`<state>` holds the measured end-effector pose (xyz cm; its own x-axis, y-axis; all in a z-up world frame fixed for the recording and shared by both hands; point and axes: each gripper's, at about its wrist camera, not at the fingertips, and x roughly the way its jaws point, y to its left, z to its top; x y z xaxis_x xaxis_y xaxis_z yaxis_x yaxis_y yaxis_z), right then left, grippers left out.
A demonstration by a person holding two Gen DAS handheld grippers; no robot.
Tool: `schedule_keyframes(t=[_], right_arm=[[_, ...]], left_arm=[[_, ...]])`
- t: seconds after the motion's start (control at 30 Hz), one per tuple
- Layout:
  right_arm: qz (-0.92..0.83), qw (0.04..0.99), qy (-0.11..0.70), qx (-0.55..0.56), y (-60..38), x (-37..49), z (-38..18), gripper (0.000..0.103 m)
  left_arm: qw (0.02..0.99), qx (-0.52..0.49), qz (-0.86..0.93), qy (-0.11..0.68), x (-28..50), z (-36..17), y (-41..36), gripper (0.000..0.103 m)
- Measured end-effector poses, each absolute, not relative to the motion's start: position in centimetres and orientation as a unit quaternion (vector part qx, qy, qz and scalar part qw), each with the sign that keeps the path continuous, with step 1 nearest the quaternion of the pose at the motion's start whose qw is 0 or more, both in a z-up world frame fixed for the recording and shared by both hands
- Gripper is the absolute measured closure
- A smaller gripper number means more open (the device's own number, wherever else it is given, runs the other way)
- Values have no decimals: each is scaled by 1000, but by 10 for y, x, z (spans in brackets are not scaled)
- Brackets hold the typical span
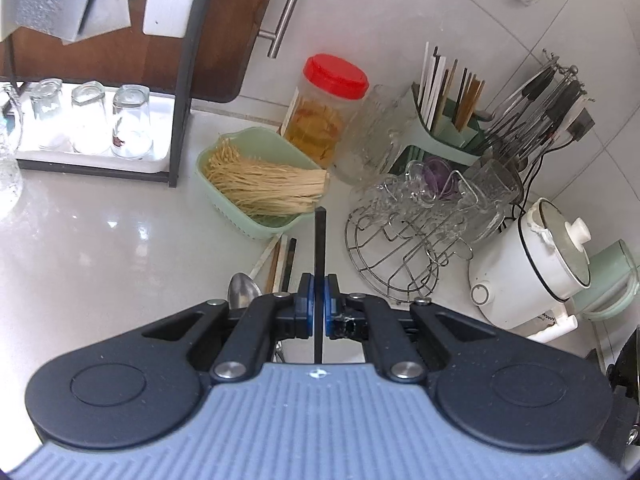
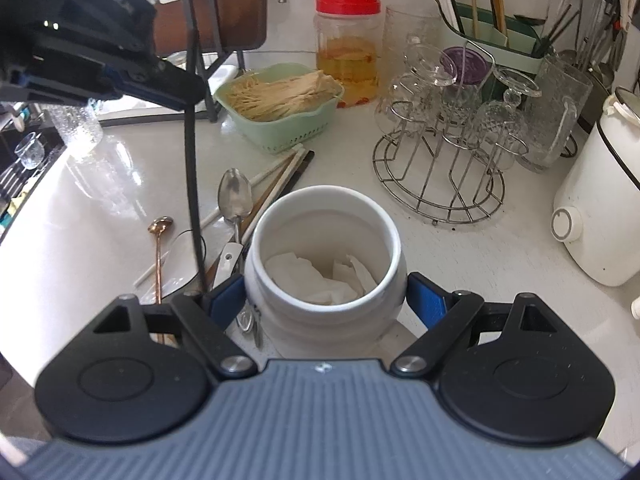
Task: Organize utensils
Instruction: 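Lift the black chopstick with the left tool and carry it over the jar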
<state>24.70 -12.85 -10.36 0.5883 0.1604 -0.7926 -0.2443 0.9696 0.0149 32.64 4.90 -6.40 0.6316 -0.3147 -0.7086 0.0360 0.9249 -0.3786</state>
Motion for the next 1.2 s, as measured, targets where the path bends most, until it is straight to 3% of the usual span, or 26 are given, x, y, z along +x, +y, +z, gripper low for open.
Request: schedule_keyframes(t=[0.5, 1.2], right_arm=[[120, 901, 414, -48, -130, 239, -106, 14], [119, 905, 407, -43, -129, 239, -107, 14]], left_arm=[[905, -144, -106, 385, 298, -27, 48, 98], [923, -106, -144, 341, 295, 66, 40, 98]])
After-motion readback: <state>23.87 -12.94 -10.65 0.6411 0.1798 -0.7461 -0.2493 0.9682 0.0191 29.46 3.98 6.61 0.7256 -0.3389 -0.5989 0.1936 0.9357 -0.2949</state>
